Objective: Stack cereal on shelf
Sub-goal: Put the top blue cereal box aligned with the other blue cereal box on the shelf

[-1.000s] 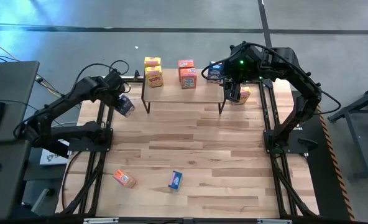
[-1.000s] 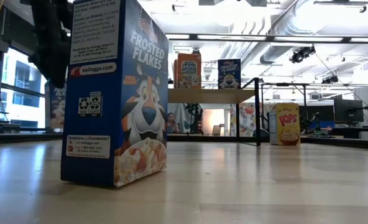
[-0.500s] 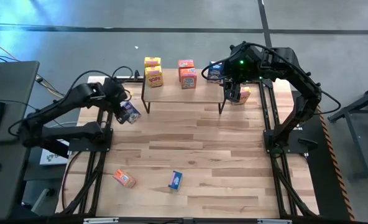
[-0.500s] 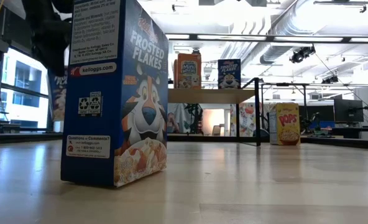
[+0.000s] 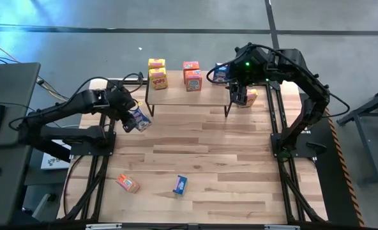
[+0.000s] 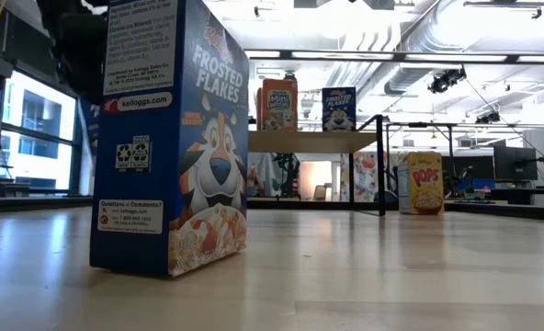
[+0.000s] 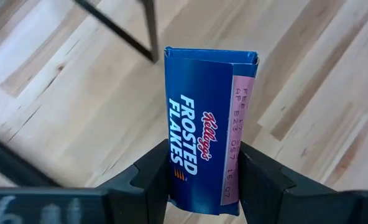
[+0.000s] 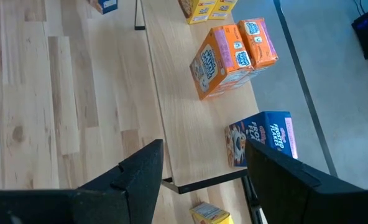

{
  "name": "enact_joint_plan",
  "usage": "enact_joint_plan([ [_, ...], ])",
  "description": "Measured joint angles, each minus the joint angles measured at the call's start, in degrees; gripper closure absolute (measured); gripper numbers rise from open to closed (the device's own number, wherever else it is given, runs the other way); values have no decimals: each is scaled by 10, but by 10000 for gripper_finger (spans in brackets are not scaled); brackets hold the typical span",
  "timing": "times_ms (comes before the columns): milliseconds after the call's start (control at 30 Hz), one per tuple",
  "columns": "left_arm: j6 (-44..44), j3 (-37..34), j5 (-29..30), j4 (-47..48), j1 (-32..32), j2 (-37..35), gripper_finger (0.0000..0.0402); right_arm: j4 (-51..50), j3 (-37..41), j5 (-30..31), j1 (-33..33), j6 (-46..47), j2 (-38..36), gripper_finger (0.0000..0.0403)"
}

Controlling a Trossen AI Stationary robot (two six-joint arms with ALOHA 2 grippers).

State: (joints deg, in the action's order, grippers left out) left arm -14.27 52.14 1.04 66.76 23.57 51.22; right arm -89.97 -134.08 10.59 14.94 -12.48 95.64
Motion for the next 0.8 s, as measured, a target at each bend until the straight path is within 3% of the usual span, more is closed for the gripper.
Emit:
enact_joint_plan([
  [300, -28, 0, 0, -60, -58, 1, 255, 0, 0, -2, 0, 15, 10, 184],
  [800, -32, 1, 0, -242, -120, 24, 255, 34, 0, -81, -36, 30, 12, 184],
])
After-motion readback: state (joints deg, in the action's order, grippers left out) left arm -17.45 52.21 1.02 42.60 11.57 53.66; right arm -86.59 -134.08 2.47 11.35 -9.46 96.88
